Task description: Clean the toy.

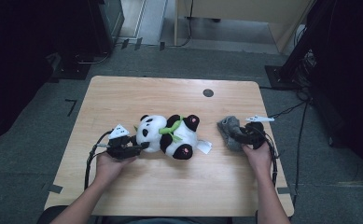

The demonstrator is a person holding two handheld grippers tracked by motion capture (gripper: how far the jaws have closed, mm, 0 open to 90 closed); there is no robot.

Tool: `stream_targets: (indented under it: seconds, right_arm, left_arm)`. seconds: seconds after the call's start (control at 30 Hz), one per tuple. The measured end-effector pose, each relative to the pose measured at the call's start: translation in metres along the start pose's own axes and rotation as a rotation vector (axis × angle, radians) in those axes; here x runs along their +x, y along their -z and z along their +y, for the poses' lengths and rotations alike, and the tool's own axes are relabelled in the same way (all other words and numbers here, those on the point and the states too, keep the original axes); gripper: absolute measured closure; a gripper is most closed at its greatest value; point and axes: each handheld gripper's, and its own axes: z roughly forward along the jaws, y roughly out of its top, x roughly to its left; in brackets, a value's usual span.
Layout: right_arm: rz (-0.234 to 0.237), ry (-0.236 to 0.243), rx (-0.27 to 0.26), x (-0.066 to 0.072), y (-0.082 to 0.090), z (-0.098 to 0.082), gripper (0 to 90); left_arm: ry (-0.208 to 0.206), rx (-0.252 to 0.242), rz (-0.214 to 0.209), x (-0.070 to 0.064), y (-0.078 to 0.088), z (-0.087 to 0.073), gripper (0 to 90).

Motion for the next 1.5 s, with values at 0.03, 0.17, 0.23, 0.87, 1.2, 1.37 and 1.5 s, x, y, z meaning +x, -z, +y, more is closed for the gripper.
stream_targets:
  seconds: [0.03,0.17,0.23,0.87,1.2,1.37,1.5]
  right_arm:
    - [0.001,-0.001,-0.024,0.001,0.004,0.001,40.3]
    - [0.032,0.012,-0.113,0.009,0.019,0.006,41.3]
    - [0.045,0.016,-0.120,0.011,0.020,0.007,42.1]
    - [0.415,0.190,-0.180,0.084,0.023,0.010,36.8]
    - [0.533,0.388,-0.162,0.125,0.024,-0.007,31.9]
    - [0.535,0.421,-0.127,0.138,0.016,-0.010,27.1]
    - [0.508,0.456,-0.122,0.148,0.013,-0.011,27.2]
  left_arm:
    - [0.000,0.001,0.000,0.000,0.000,0.000,47.4]
    - [-0.002,0.000,0.000,0.000,0.000,0.000,47.0]
    - [-0.002,0.001,0.000,0.000,0.000,0.000,47.0]
    - [0.071,0.017,-0.016,0.003,0.001,0.009,50.8]
    - [0.074,0.018,-0.012,0.003,0.001,0.010,50.9]
    - [0.063,0.021,-0.001,0.001,0.001,0.010,50.9]
    - [0.065,0.021,-0.001,0.001,0.001,0.010,50.8]
